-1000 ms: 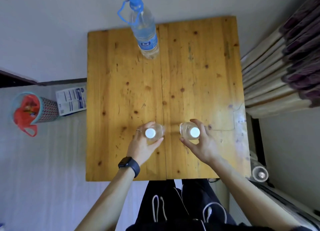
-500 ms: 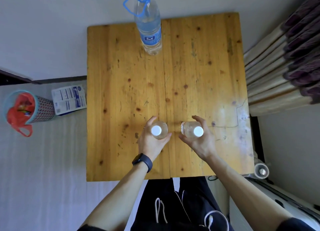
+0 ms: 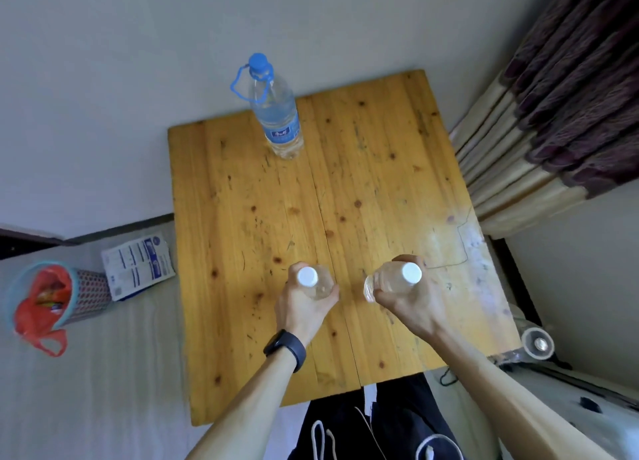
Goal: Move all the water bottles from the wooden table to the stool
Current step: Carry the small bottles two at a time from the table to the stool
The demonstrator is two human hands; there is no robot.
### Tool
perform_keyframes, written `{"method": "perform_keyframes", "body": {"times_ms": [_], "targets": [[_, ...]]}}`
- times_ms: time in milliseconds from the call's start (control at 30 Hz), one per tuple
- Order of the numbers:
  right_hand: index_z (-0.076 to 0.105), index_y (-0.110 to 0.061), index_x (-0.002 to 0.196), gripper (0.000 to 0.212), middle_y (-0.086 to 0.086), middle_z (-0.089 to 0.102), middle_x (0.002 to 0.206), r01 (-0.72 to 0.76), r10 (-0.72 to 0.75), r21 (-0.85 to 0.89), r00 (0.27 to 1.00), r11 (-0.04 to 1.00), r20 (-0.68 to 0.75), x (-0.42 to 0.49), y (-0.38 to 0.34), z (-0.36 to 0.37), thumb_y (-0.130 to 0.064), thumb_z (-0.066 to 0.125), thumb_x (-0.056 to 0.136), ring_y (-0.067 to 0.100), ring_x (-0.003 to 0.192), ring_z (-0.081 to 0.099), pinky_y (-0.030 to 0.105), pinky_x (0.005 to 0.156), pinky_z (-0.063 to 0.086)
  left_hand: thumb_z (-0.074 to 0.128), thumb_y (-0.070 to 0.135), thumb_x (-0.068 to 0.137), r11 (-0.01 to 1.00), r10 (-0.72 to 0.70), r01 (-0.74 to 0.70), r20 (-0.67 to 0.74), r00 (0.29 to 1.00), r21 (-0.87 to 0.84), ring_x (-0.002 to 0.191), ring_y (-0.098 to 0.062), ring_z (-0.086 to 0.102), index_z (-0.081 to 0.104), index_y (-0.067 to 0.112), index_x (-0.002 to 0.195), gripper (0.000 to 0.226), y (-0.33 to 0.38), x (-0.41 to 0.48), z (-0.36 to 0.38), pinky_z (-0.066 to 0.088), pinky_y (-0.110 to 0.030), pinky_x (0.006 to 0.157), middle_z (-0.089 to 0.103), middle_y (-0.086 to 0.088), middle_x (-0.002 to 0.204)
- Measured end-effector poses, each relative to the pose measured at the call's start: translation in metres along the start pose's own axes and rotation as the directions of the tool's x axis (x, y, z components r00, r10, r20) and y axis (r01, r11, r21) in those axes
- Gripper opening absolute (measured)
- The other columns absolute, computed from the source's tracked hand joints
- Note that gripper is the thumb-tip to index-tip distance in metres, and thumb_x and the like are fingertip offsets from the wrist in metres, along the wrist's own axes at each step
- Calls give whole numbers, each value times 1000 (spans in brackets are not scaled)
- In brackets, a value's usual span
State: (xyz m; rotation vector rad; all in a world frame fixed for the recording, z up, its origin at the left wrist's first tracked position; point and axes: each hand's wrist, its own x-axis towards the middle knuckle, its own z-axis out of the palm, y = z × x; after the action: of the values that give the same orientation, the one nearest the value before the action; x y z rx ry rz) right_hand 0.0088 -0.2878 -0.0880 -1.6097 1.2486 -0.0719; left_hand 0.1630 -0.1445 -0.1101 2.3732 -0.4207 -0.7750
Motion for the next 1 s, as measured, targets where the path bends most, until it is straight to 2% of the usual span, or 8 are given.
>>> {"method": "perform_keyframes", "body": {"times_ms": [67, 167, 300, 467, 600, 767, 900, 1000], "targets": [[52, -38, 107, 55, -8, 70, 94, 2, 2, 64, 999, 998, -52, -16, -2, -8, -30, 82, 62, 10, 82, 68, 37, 65, 60, 80, 49, 67, 1000, 29, -29, 24, 999, 8, 65, 8, 61, 59, 29, 101, 45, 6, -1, -11, 36, -7, 47, 65, 23, 72], [51, -37, 107, 55, -16, 69, 94, 9, 12, 132, 988, 991, -157, -40, -8, -17, -30, 83, 64, 5, 85, 67, 35, 68, 59, 81, 50, 68, 991, 130, -132, 46, 990, 30, 65, 5, 62, 59, 31, 100, 44, 21, 0, -23, 36, -8, 47, 64, 24, 72], [50, -29, 111, 56, -9, 70, 90, 9, 33, 159, 966, 987, -256, -60, -15, -27, -26, 82, 66, 6, 76, 68, 24, 57, 57, 80, 56, 67, 959, 267, -273, 87, 960, 68, 75, -5, 65, 53, 35, 106, 52, 46, 6, -22, 51, -22, 60, 67, 20, 82], [51, -31, 106, 53, -12, 69, 81, -43, 137, 224, 897, 974, -420, -92, -2, -49, -28, 83, 64, 2, 72, 64, 23, 55, 53, 75, 64, 66, 864, 411, -469, 279, 868, 185, 77, -10, 64, 51, 36, 109, 57, 82, -4, 3, 40, -19, 59, 67, 18, 86], [50, -38, 105, 49, -15, 69, 89, -92, 268, 330, 798, 939, -540, -131, 28, -76, -38, 81, 66, 3, 80, 64, 15, 57, 49, 74, 67, 64, 736, 540, -655, 435, 720, 170, 82, -15, 67, 44, 42, 110, 60, 118, -31, 35, 51, -27, 65, 68, 17, 89], [48, -39, 105, 55, -12, 69, 85, -86, 425, 480, 617, 873, -662, -197, 71, -106, -39, 82, 63, 11, 75, 65, 28, 63, 53, 76, 63, 65, 492, 721, -870, 543, 431, 39, 81, -18, 66, 45, 39, 112, 61, 165, -91, 81, 52, -29, 63, 68, 12, 88], [49, -36, 103, 51, -18, 68, 89, -64, 515, 542, 419, 838, -748, -275, 112, -117, -37, 84, 66, -3, 85, 62, 11, 62, 45, 80, 58, 64, 327, 759, -942, 615, 215, -74, 81, -19, 65, 49, 35, 109, 60, 183, -169, 122, 52, -31, 65, 67, 12, 86], [49, -35, 105, 52, -19, 66, 89, -59, 568, 580, 305, 813, -765, -341, 148, -116, -33, 84, 67, -8, 85, 59, 8, 62, 42, 82, 56, 63, 264, 748, -950, 658, 93, -166, 79, -15, 65, 52, 32, 107, 59, 180, -239, 149, 51, -28, 67, 66, 14, 84]]}}
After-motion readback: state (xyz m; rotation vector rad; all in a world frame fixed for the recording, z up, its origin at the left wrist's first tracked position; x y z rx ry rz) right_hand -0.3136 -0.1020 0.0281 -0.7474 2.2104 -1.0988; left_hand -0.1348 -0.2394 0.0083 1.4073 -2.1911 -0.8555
